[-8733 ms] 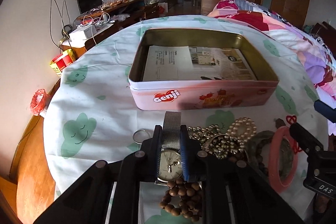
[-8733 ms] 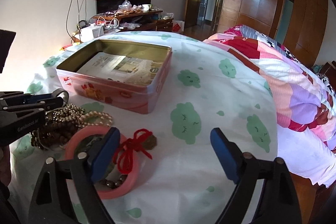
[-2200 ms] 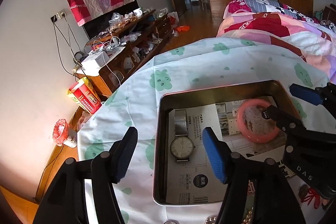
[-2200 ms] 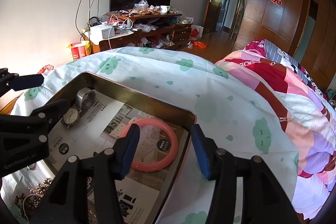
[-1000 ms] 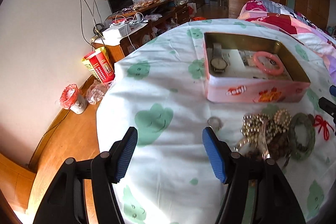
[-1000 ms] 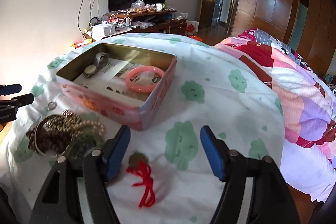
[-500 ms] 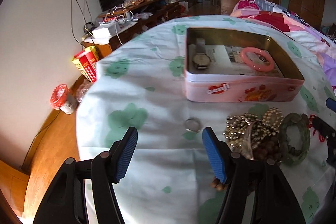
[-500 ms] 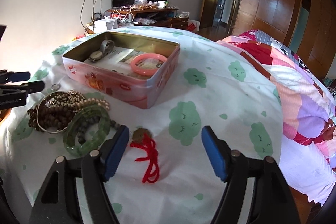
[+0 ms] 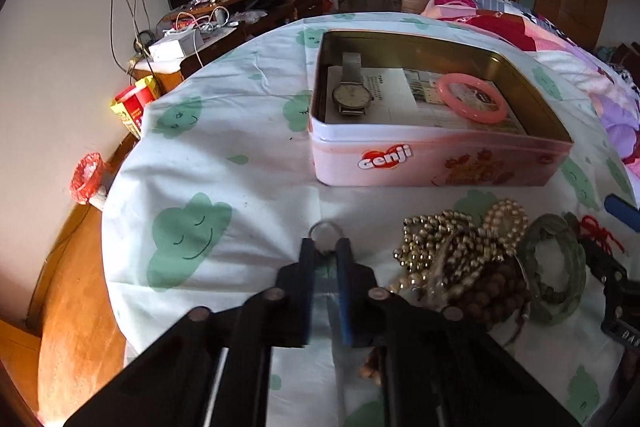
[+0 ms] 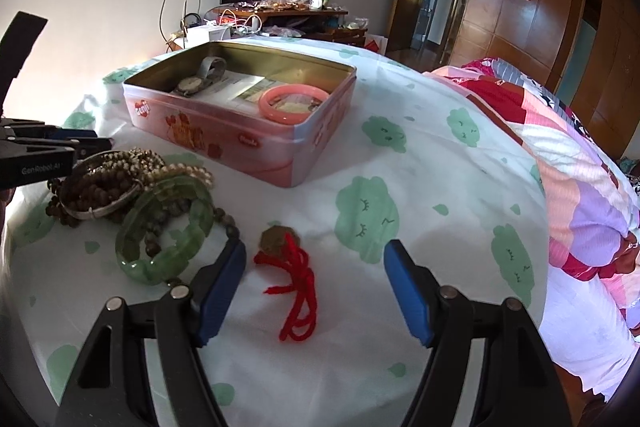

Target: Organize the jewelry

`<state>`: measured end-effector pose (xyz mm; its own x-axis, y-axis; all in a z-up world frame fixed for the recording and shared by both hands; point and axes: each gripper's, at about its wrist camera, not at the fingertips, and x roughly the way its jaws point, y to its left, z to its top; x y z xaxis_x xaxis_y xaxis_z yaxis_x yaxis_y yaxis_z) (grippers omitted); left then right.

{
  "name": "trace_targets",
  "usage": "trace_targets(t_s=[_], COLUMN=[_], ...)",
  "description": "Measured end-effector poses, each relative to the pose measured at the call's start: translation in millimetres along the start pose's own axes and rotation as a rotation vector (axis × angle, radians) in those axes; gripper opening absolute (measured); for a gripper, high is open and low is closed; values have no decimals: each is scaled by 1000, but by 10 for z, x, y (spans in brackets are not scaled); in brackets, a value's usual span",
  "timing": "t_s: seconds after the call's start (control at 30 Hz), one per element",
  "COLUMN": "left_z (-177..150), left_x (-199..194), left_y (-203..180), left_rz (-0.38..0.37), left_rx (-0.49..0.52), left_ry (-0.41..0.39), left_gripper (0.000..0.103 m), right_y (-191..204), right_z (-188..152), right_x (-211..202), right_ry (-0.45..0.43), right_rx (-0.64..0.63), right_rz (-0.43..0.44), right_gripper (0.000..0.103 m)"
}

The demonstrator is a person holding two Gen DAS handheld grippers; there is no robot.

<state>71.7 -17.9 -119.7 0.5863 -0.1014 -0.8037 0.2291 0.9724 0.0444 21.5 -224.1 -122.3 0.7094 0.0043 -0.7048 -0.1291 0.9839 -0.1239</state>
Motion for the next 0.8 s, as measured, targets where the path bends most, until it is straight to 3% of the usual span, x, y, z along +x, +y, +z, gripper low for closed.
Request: trace_targets(t_s=[0.1,0.43,0.63,0.8], left_z=[-19,67,96,112], left_x=[-13,46,67,93], left_y=[63,-46,-51,-53], left_rz=[-25,18,68,58], left_rx=[-17,2,18,29], left_ry=[0,1,-1,-16], left_gripper=[6,7,30,31], right_y=[1,22,23,22], right_z=[-6,-18,-24,-26], right_x=[3,26,30,18], right_ry=[4,13,16,14], right_rx=[-3,-6,-4,-5], right_rz=[1,-5,-6,-11], right_gripper=[74,74,74,73])
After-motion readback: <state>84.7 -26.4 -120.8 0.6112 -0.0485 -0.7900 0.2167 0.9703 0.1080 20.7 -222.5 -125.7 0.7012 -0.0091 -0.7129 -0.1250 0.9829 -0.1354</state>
